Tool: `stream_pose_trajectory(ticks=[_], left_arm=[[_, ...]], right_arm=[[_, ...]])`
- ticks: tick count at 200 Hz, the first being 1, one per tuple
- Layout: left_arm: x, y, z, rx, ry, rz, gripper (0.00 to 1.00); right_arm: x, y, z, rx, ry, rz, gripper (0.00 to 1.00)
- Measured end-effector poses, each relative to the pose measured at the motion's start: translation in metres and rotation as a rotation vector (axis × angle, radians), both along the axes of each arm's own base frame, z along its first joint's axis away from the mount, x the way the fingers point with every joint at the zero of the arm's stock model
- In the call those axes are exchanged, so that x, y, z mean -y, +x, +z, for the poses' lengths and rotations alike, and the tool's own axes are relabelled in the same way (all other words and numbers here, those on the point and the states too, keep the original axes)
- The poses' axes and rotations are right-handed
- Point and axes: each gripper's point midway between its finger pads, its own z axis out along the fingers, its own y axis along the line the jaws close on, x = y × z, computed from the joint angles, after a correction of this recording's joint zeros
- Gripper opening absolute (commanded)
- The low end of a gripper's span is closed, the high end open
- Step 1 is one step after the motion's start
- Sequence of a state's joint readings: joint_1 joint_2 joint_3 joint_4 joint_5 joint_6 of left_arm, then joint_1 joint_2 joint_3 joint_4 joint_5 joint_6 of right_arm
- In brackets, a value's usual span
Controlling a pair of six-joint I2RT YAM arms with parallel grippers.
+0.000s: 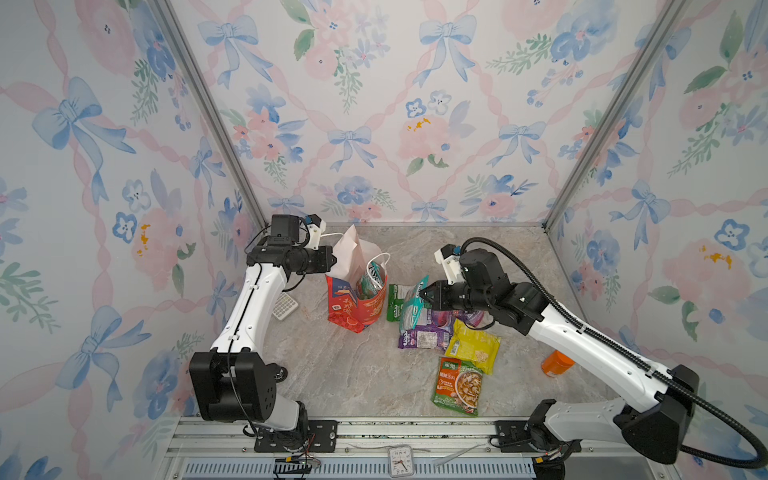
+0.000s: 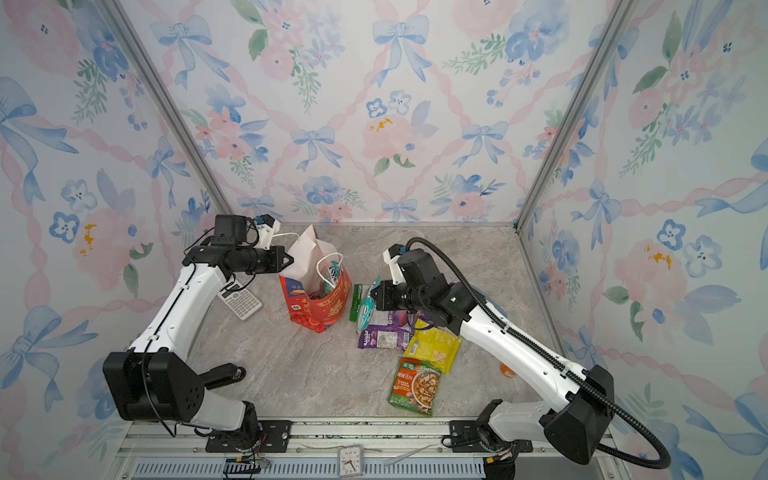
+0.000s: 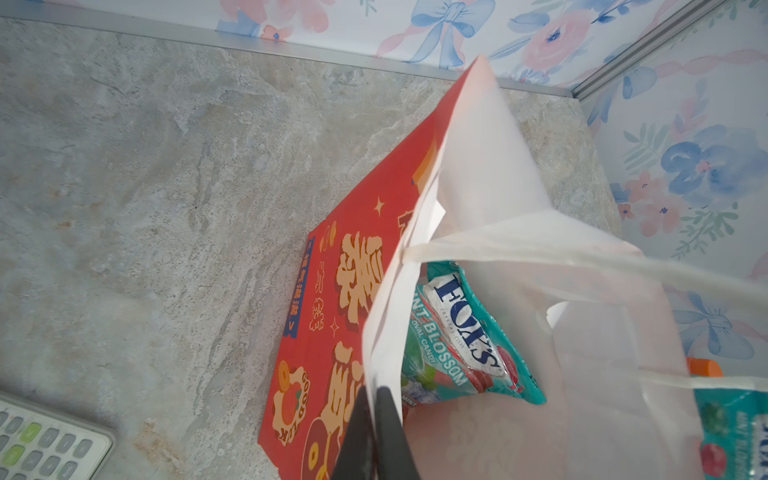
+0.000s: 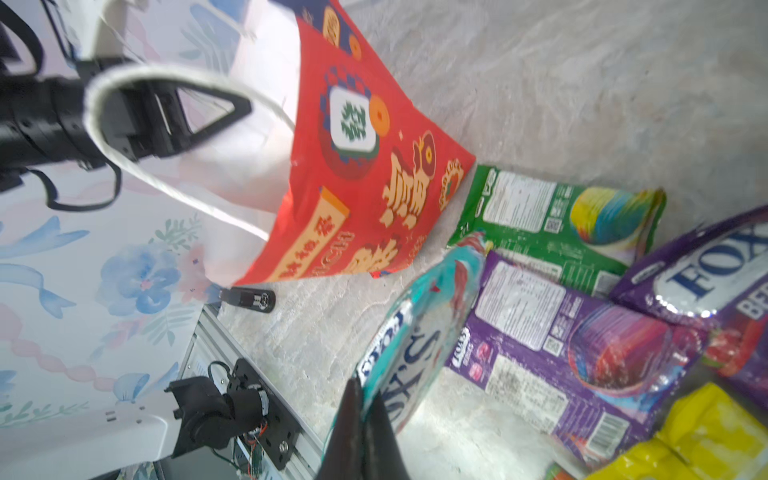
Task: Place the snacks into the paper bag
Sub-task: 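Lift the teal Fox's packet up and carry it toward the bag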
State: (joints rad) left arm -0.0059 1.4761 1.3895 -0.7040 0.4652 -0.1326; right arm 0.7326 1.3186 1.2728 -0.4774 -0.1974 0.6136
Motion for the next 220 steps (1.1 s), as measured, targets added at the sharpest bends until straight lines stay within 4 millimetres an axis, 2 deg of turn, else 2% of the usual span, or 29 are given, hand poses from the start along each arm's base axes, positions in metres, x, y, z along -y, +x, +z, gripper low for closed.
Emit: stream_pose_trajectory(ticks=[49, 88, 133, 161, 195, 220], left_arm=[[-0.001, 0.000, 0.000, 0.001, 0.004, 0.003, 0.00], [-0.002, 0.004, 0.009, 0.026, 0.010, 0.009, 0.00], [-0.005, 0.004, 0.016, 0.046, 0.027, 0.021, 0.00], [-0.004, 0.004, 0.016, 0.045, 0.032, 0.021, 0.00], [0.000, 0.003, 0.016, 0.045, 0.032, 0.011, 0.00], [0.001, 0.003, 0.016, 0.046, 0.035, 0.010, 0.00]], right_arm=[[0.001, 0.059, 0.051, 0.140, 0.010, -0.039, 0.00], [-0.005, 0.095, 0.086, 0.220, 0.000, -0.043, 0.00], [-0.022, 0.119, 0.132, 0.324, 0.027, -0.018, 0.00], [-0.038, 0.137, 0.154, 0.374, 0.060, 0.001, 0.00], [-0.063, 0.151, 0.171, 0.415, 0.098, 0.034, 0.00], [-0.084, 0.151, 0.178, 0.435, 0.125, 0.069, 0.00]])
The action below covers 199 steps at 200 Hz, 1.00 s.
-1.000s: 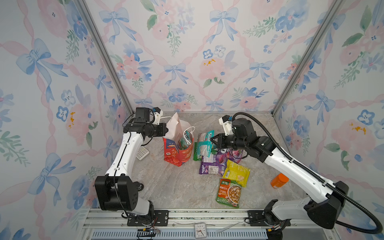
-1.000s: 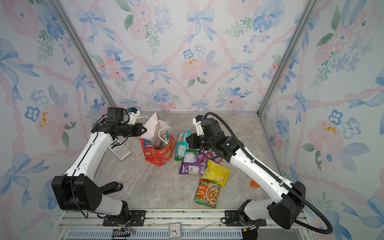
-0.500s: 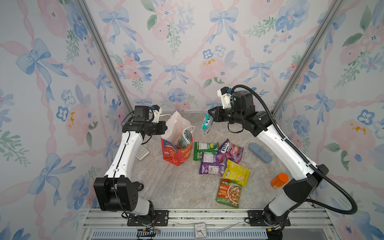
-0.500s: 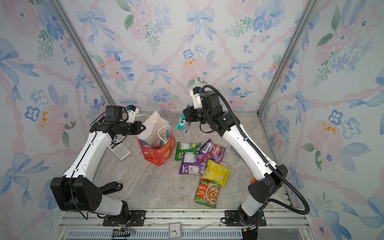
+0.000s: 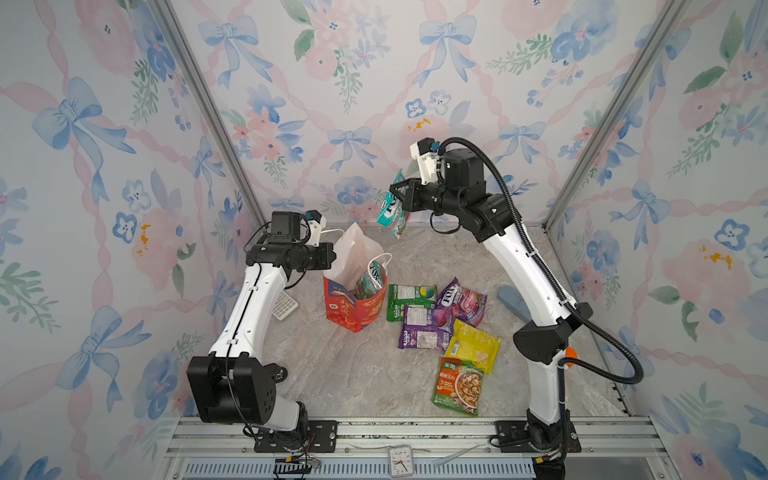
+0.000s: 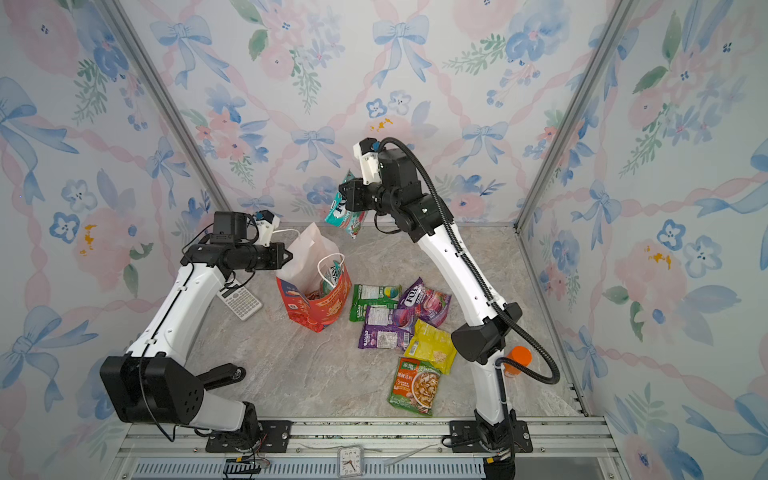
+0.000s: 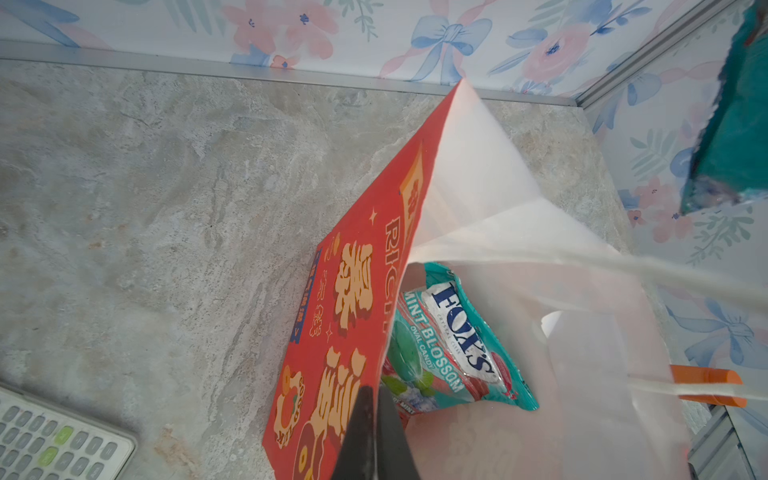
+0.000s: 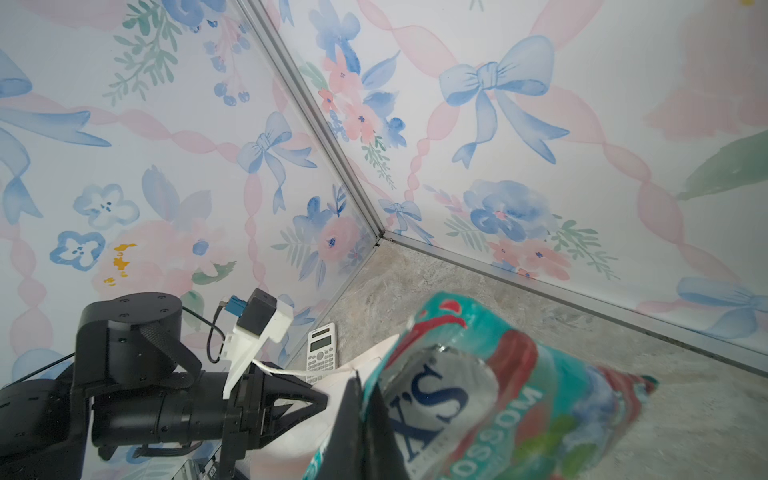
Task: Place the snacks into the paper bag
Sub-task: 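Lift the teal Fox's packet up and carry it toward the bag, then lower the teal packet into the bag and open the right gripper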
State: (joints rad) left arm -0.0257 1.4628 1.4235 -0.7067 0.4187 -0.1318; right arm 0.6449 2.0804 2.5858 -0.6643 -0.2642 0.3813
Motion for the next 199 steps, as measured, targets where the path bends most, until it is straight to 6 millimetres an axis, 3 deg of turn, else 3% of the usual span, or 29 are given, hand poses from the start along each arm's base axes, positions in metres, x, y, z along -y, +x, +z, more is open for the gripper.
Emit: stream_pose_trajectory(ticks=[71, 94, 145, 199], left_arm=[[-0.001, 0.000, 0.000, 0.000, 0.003, 0.003, 0.00], [-0.001, 0.000, 0.000, 0.000, 0.005, 0.005, 0.00], [-0.002, 0.001, 0.000, 0.001, 0.008, 0.008, 0.00], [-0.002, 0.001, 0.000, 0.001, 0.008, 0.008, 0.00]], right_arm=[[-0.041, -0.038, 0.002, -0.010, 0.016, 0.133, 0.00], [-0.049, -0.050, -0.007, -0.036, 0.000, 0.168, 0.00], [-0.041, -0.078, -0.047, -0.138, -0.100, 0.204, 0.00], [-0.026, -0.103, -0.063, -0.169, -0.147, 0.223, 0.00]])
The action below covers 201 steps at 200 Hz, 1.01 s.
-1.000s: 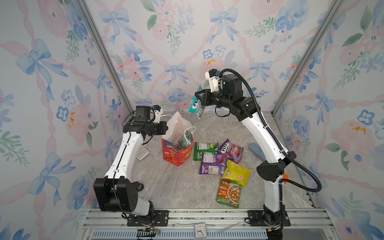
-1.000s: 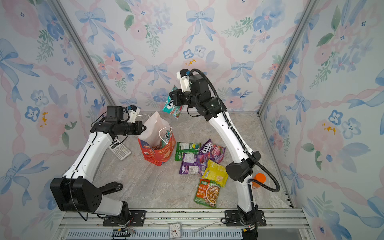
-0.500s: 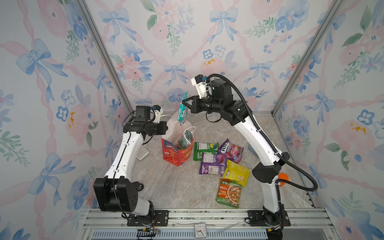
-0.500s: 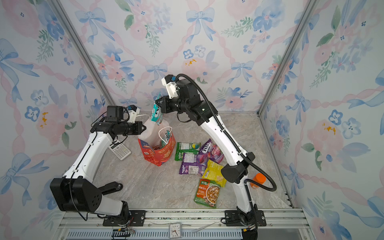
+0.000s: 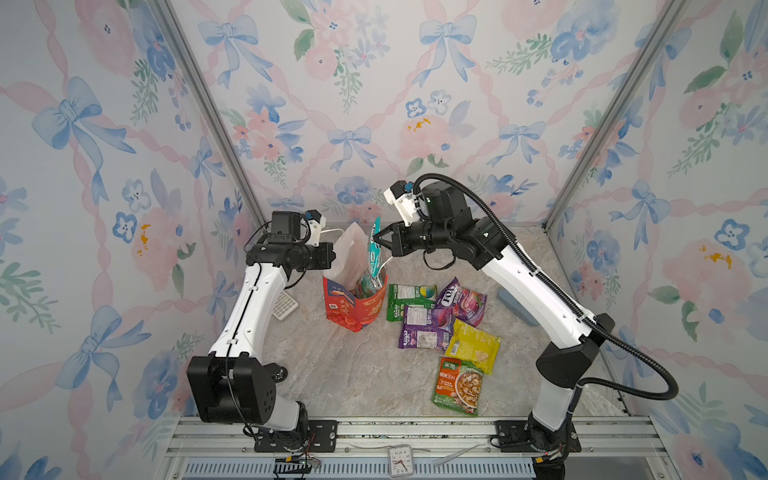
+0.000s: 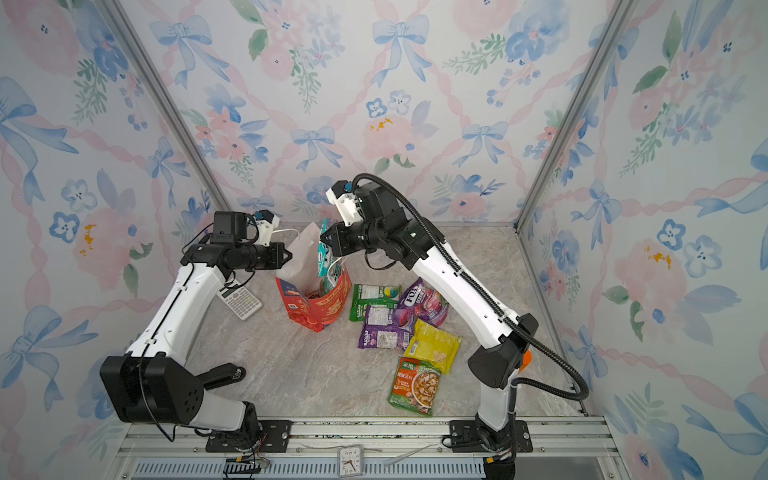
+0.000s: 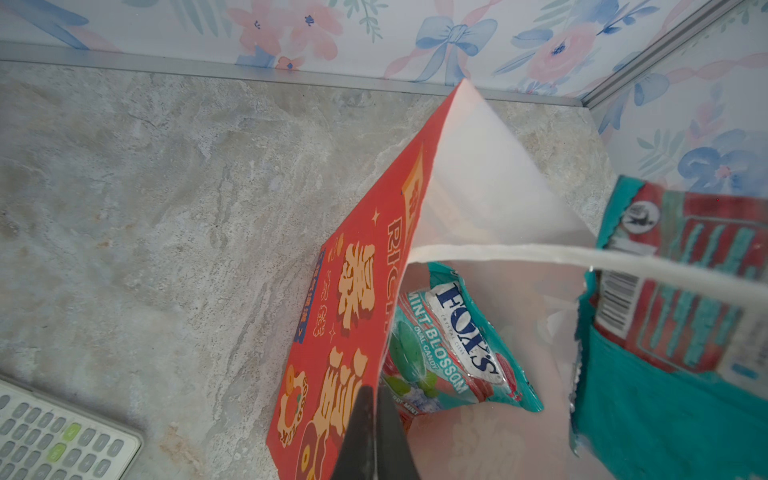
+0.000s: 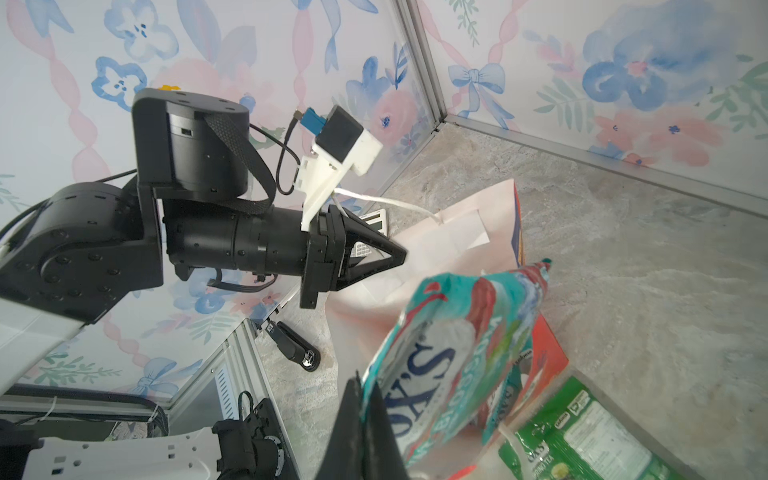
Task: Place the snacks into the paper bag
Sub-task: 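Lower the teal packet into the bag and open the right gripper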
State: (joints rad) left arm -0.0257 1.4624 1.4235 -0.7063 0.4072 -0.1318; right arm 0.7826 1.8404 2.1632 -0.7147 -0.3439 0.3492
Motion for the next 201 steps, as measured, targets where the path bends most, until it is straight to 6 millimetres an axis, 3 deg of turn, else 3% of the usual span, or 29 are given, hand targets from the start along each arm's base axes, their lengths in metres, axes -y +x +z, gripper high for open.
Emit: stream_pose_trajectory(ticks=[32, 79, 142, 201], left_arm=[[0.000, 0.000, 0.000, 0.000, 0.000, 0.000, 0.00], [0.000, 0.000, 0.000, 0.000, 0.000, 0.000, 0.00], [0.000, 0.000, 0.000, 0.000, -0.001, 0.000, 0.00], [0.000, 0.000, 0.000, -0.001, -0.001, -0.001, 0.00]], right_arm=[[-0.001, -0.007, -0.008, -0.010, -0.017, 0.015, 0.00], [-0.018, -0.030, -0.012, 0.006, -0.035, 0.074, 0.00], [-0.009, -0.021, -0.056, -0.033, -0.154, -0.002, 0.00], [0.004, -0.007, -0.066, 0.005, -0.218, -0.083, 0.00]])
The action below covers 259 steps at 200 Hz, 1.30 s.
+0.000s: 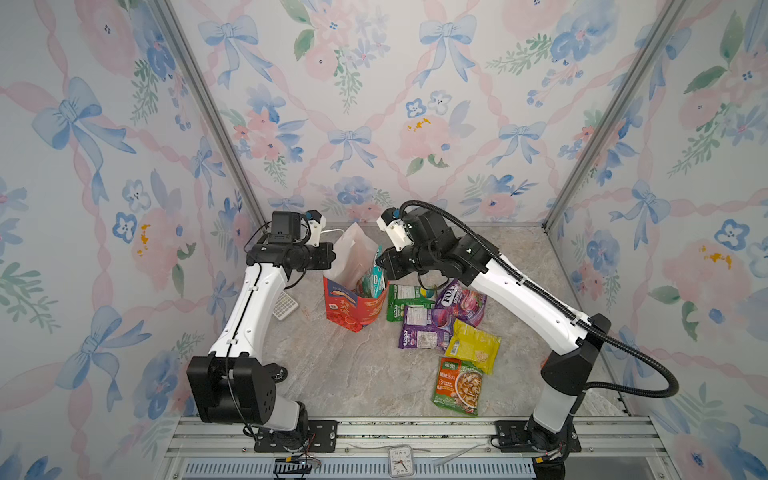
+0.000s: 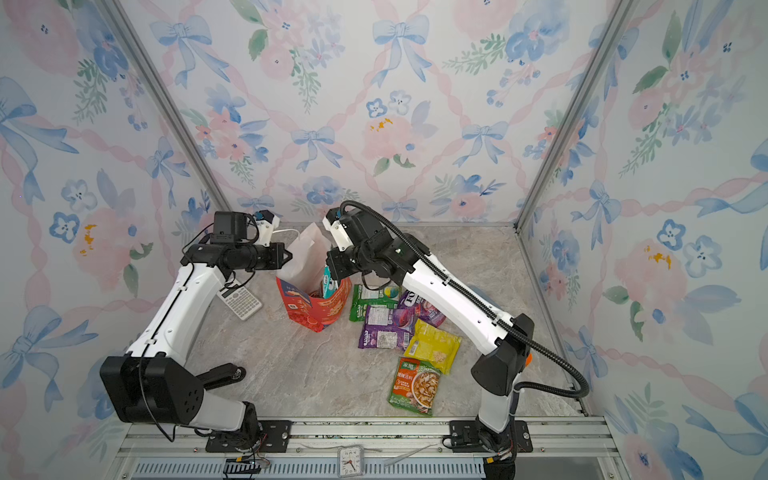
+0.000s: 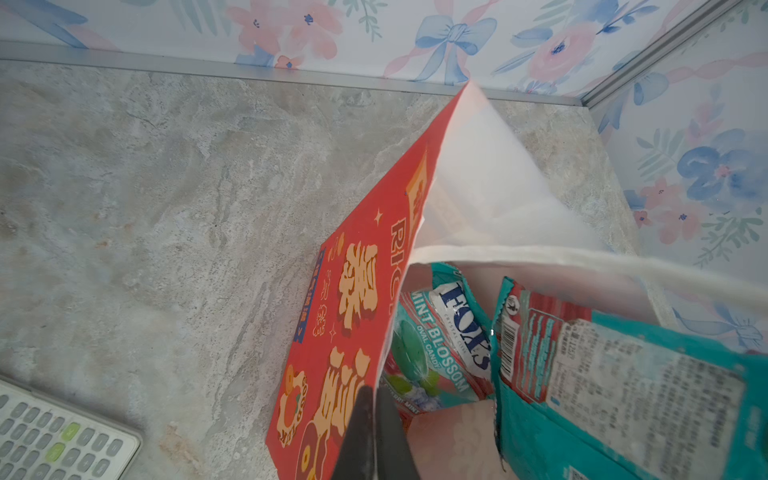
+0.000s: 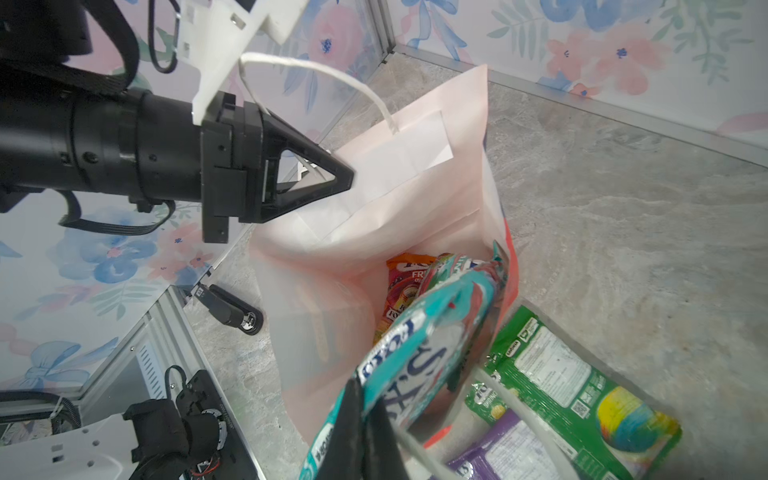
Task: Place the snacks into the paper bag
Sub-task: 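Lower the teal packet into the bag and open the right gripper, then withdraw the right gripper from the bag toward the yellow packet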
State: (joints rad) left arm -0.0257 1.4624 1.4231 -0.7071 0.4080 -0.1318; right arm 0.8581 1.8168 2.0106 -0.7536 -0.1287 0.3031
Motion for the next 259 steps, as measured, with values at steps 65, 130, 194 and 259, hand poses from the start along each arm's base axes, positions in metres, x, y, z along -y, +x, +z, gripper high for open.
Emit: stream_pose_trajectory(ticks=[65, 130, 194, 259], left_arm=[[0.000, 0.000, 0.000, 0.000, 0.000, 0.000, 0.00], [0.001, 0.000, 0.000, 0.000, -0.001, -0.001, 0.00], [0.000, 0.000, -0.001, -0.001, -0.001, -0.001, 0.00], [0.000, 0.000, -0.003, -0.005, 0.000, 0.000, 0.00]], right_arm=[[-0.004, 0.012, 0.001, 0.022, -0.024, -0.018, 0.00], [-0.049, 0.037, 0.010, 0.030, 0.038, 0.027, 0.64], [-0.042, 0.027, 0.041, 0.075, 0.097, 0.046, 0.84], [0.032, -0.001, 0.066, 0.198, 0.107, -0.049, 0.97]])
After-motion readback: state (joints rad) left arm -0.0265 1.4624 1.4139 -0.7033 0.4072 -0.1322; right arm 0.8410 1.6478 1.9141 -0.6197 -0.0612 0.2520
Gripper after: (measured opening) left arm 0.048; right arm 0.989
